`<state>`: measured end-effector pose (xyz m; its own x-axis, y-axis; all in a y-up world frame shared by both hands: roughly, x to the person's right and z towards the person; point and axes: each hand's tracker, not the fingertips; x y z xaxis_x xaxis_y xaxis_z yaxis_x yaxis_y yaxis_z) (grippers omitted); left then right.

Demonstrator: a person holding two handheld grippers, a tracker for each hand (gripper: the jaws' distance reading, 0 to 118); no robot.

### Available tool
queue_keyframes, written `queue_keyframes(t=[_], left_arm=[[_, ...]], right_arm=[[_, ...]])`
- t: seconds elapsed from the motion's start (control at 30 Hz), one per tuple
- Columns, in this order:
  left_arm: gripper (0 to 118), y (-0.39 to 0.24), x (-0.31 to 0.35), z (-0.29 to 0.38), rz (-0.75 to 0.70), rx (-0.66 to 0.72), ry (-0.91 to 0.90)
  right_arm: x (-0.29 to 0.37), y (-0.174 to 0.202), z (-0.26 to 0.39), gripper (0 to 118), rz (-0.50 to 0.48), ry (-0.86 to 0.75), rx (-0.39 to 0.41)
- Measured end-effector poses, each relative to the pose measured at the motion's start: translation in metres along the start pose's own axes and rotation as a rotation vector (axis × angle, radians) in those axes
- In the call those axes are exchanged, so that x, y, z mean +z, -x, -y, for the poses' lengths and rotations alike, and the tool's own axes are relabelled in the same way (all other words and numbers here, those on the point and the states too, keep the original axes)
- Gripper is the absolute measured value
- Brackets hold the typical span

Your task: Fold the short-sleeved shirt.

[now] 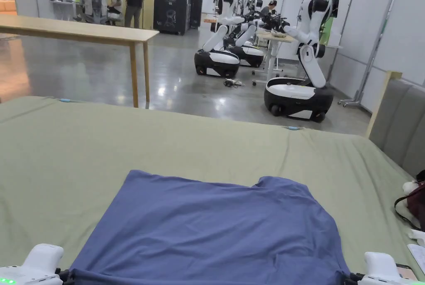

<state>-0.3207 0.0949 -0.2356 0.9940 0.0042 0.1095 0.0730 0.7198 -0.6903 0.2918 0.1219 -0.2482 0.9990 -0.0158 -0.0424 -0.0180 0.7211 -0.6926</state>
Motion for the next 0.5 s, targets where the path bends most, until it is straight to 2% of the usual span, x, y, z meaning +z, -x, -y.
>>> queue_keyframes(t=[0.03, 0.07, 0.1, 0.13, 0.17, 0.23, 0.3, 0.33, 0.4, 0.47, 0.5], left_arm=[[49, -0.001, 0.006, -0.004, -0.004, 0.000, -0.028], [85, -0.002, 0.013, -0.010, -0.010, -0.008, -0.054], [107, -0.003, 0.021, -0.017, -0.014, -0.016, -0.079], [108, -0.007, 0.038, -0.021, -0.029, -0.028, -0.112], [108, -0.011, 0.054, -0.026, -0.031, -0.043, -0.207], [108, -0.019, 0.080, -0.034, -0.058, -0.047, -0.286], [108, -0.027, 0.106, -0.033, -0.038, -0.057, -0.383], [108, -0.031, 0.116, -0.031, -0.051, -0.068, -0.433], [108, -0.037, 0.129, -0.025, -0.089, -0.072, -0.499], [108, -0.038, 0.134, -0.018, -0.084, -0.059, -0.509], [105, -0.037, 0.135, -0.017, -0.079, -0.052, -0.500]], right_arm=[[0.006, 0.001, -0.004, 12, 0.003, -0.030, -0.005], [0.015, 0.002, -0.009, 27, 0.020, -0.079, 0.011], [0.025, 0.005, -0.012, 58, 0.048, -0.138, 0.034], [0.037, 0.008, -0.015, 75, 0.049, -0.222, 0.058], [0.056, 0.012, -0.017, 75, 0.032, -0.317, 0.088], [0.087, 0.021, -0.017, 79, 0.015, -0.479, 0.103], [0.112, 0.028, -0.015, 79, -0.025, -0.580, 0.106], [0.124, 0.035, -0.014, 79, -0.013, -0.619, 0.113], [0.137, 0.043, -0.009, 79, 0.039, -0.646, 0.116], [0.143, 0.050, -0.004, 78, 0.035, -0.617, 0.099], [0.144, 0.052, -0.003, 66, 0.035, -0.583, 0.101]])
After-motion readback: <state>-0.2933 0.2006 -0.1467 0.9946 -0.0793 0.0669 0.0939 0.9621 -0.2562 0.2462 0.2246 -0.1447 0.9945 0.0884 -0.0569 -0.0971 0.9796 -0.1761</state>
